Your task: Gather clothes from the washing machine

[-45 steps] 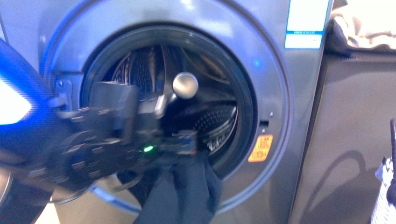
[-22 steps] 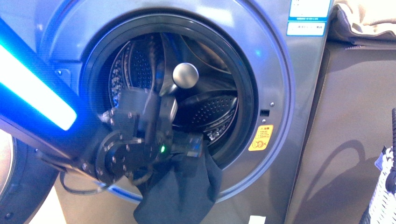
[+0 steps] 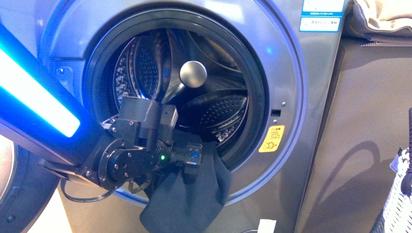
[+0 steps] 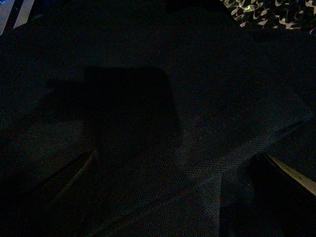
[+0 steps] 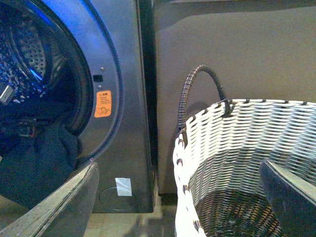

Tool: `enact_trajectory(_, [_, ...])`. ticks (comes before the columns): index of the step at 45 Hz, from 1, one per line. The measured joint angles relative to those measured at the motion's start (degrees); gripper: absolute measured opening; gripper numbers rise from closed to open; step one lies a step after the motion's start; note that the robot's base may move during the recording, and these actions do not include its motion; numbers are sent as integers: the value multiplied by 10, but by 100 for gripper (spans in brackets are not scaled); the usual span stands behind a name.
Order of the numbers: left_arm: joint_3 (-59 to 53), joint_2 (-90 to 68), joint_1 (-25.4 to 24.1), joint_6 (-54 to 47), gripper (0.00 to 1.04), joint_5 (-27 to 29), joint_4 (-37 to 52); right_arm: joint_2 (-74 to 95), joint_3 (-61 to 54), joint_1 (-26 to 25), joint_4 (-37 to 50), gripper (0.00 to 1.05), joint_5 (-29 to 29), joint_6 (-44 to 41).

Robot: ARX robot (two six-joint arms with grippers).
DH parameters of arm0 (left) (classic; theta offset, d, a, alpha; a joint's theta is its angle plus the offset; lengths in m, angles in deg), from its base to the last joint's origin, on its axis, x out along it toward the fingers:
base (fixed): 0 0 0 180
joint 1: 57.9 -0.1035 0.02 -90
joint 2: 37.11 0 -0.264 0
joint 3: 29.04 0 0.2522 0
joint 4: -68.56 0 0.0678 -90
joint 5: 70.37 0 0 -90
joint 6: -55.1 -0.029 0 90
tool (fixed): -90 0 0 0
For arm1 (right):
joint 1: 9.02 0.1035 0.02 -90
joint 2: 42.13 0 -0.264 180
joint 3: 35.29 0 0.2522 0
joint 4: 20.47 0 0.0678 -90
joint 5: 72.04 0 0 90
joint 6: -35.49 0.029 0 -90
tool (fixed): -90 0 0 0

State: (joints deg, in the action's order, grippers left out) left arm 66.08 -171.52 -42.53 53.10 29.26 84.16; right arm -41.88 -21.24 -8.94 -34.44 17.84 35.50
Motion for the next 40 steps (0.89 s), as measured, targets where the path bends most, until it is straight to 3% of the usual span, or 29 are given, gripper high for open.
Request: enact_trajectory(40, [83, -38, 2, 19, 98, 38, -118, 0, 0, 0, 0, 97, 0, 0])
